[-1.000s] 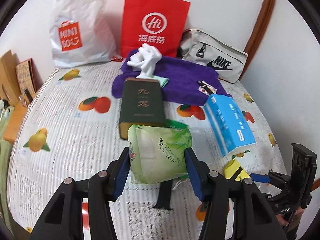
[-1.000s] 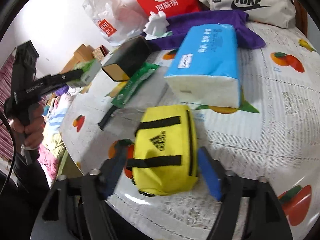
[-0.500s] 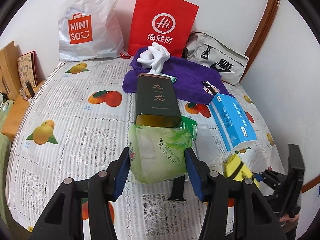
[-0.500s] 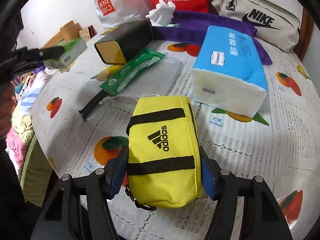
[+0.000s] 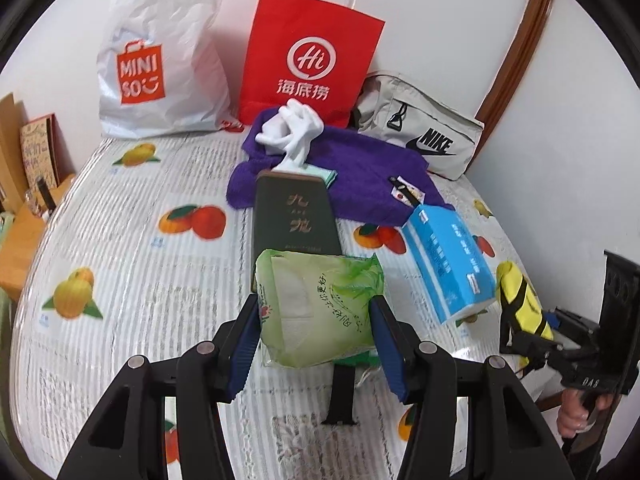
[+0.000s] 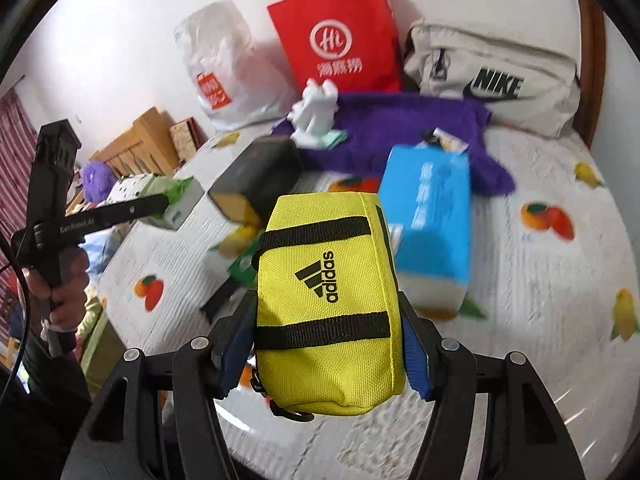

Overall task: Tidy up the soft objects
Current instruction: 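Carry the pouch onto the towel and release it with the right gripper while the left holds the wipes, then grasp the green sachet with the right gripper while the left gripper carries the wipes toward the towel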

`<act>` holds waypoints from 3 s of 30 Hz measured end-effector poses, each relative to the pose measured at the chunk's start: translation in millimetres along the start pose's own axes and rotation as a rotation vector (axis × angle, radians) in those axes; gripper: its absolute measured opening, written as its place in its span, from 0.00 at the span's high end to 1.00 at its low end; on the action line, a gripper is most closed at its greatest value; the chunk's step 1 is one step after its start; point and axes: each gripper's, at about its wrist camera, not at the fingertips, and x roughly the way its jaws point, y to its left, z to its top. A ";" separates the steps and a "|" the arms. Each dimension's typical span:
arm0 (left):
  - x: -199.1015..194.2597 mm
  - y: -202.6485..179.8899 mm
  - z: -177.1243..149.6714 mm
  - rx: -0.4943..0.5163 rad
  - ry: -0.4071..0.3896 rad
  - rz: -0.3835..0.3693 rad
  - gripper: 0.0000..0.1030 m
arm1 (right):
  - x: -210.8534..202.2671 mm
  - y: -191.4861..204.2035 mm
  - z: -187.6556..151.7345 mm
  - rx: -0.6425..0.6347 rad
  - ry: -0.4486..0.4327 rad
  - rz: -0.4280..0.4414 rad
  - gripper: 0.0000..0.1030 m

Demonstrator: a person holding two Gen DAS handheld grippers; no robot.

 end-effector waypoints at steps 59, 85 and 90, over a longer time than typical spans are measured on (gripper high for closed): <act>66.9 13.2 80.8 -0.007 0.036 0.027 0.50 | 164.2 -127.2 187.7 0.055 0.138 -0.155 0.28; 33.9 30.8 78.1 0.021 -0.052 0.027 0.50 | 110.8 50.7 56.2 -0.042 0.168 -0.001 0.29; 45.6 25.2 100.5 0.056 -0.085 -0.009 0.50 | 132.9 65.4 43.4 -0.042 0.207 -0.062 0.29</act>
